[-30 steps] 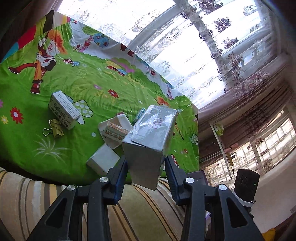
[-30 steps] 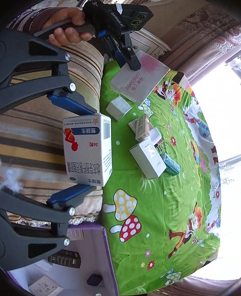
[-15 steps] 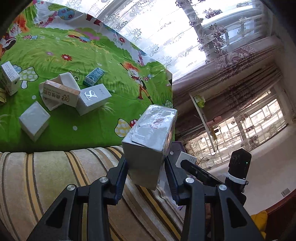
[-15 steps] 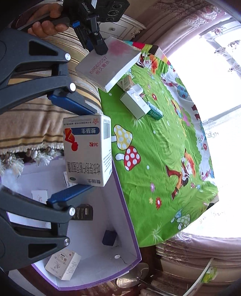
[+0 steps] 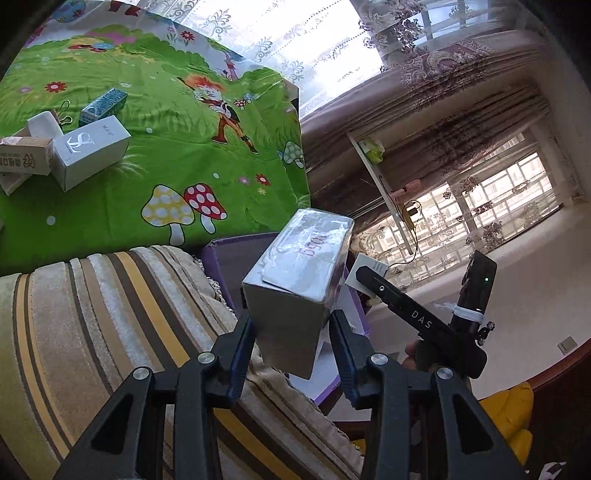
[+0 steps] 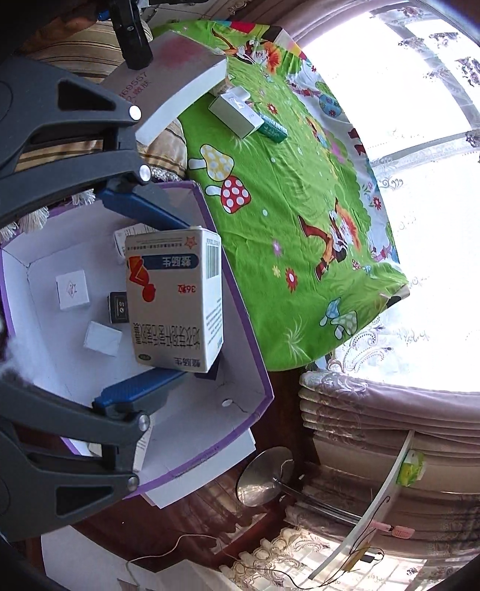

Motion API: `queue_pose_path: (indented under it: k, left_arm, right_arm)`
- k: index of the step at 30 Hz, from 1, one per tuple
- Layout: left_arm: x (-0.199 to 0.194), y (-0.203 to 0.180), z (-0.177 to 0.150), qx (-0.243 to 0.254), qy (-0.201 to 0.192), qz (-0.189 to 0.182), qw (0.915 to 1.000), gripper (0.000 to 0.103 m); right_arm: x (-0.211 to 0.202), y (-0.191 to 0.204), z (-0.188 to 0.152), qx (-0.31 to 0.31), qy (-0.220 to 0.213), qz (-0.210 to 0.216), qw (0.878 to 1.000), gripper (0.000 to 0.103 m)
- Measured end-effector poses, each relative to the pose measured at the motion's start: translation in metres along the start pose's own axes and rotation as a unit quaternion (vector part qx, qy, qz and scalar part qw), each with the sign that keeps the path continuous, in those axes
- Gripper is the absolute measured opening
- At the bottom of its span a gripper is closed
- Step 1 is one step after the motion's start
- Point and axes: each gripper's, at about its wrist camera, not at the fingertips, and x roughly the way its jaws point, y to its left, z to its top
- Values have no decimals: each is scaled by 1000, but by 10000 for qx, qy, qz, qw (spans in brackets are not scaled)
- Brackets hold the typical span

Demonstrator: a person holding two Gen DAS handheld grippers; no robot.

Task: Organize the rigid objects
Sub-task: 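Carry both held boxes over the purple box with both tools, then open both tools to drop the boxes into the purple box, then move both tools back over the boxes on the bed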

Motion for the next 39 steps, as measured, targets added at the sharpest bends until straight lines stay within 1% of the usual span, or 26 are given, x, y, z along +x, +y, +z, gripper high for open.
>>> queue_pose_path:
  k: [4,5,6,7,8,9,10,12,15,18,22,23,26,31,34,36,39]
  left_arm:
    - [11,-11,-2,173,169,-100,9997,42]
    - [14,-13,-3,209,235,-120,9994,44]
    - [17,-15,-4,237,297,-143,9992,47]
    - [19,-16,-5,260,337,-126,9990,54]
    - [20,-17,-6,294,350,-92,9989,57]
    - [19,-18,-7,326,345,-78,9988,60]
    - [19,-18,-6,342,337,-87,9988,61]
    - [17,-17,-6,338,337,-94,9988,63]
    - [15,-15,-4,359,335,-26,9988,63]
    - [6,-14,-2,495,223,182,9984,63]
    - [-11,-12,7,733,-83,554,9957,63]
    - [-16,-10,9,767,-168,672,9946,63]
    - [-31,-1,18,797,-380,970,9914,63]
    - [-54,14,23,836,-685,1449,9835,63]
    - [-71,25,20,914,-875,1606,9789,63]
    - [-82,30,17,981,-959,1708,9757,63]
    - [-99,41,13,924,-1028,1858,9728,63]
  right_arm:
    - [-9,-17,5,165,-141,-201,9996,76]
    - [-10,-21,6,202,-156,-232,9994,76]
    - [-12,-25,7,239,-166,-260,9992,76]
    - [-12,-27,8,269,-170,-285,9991,78]
    - [-13,-30,9,297,-179,-302,9989,80]
    - [-15,-32,10,323,-199,-313,9988,84]
    - [-16,-33,10,345,-225,-322,9986,88]
    - [-18,-36,12,371,-272,-350,9983,92]
    - [-19,-36,15,345,-275,-427,9981,92]
    - [-20,-34,17,318,-354,-434,9979,93]
    - [-21,-27,21,202,-455,-510,9975,94]
    - [-21,-25,22,153,-483,-549,9972,94]
    - [-19,-17,27,61,-510,-842,9951,96]
    - [-16,-9,36,-5,-593,-741,9955,96]
    - [-15,-3,41,-105,-704,-725,9948,96]
    - [-12,2,43,-160,-703,-743,9946,96]
    - [-3,9,45,-216,-571,-515,9968,96]
